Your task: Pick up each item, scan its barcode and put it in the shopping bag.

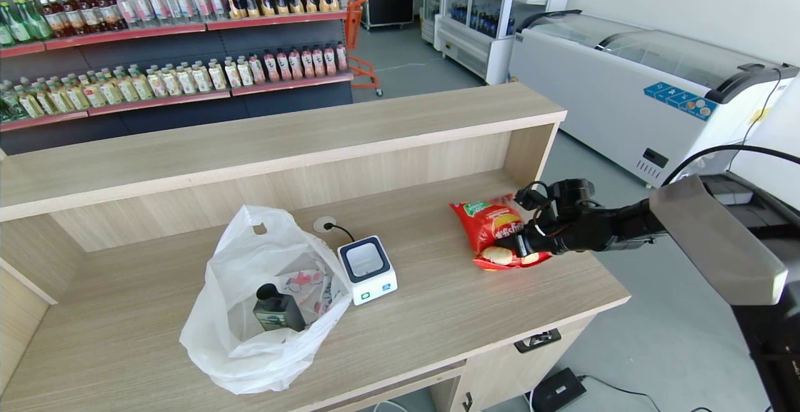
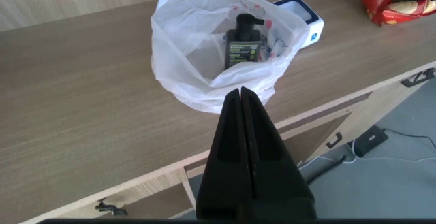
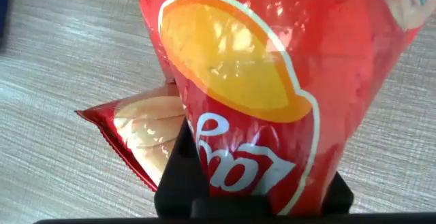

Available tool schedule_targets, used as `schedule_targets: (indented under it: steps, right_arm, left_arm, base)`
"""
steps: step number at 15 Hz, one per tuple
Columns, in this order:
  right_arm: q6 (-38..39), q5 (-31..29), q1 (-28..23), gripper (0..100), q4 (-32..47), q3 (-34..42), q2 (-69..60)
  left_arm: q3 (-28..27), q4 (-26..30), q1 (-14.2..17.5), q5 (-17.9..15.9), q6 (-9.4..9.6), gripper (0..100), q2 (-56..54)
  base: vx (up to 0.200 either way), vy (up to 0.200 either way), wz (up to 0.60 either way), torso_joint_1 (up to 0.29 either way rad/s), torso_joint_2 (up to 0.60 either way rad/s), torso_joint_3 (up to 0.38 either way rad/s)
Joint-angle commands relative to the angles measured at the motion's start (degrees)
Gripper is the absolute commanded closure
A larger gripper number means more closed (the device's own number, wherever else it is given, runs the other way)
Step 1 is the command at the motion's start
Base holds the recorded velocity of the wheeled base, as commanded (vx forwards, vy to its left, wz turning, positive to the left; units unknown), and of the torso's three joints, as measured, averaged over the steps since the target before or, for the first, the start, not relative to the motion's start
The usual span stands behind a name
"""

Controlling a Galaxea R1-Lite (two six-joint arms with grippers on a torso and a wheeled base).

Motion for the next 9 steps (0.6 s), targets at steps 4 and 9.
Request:
schedule_targets:
  steps: [4, 9]
  right_arm:
    - [0.8, 1.1, -0.1, 100, 0.5, 1.9, -4.8]
    - [2.9, 6.6, -1.1, 100, 5.9, 5.6, -13.7]
  left_arm:
    - [0.0, 0.0, 0.0, 0.0, 0.0, 100, 0.0]
    - [0.0, 0.0, 0.0, 0.0, 0.0, 100, 0.0]
  base:
    - [0.0, 0.0, 0.0, 0.0, 0.0, 0.0]
    - [0.0, 0.0, 0.0, 0.0, 0.0, 0.0]
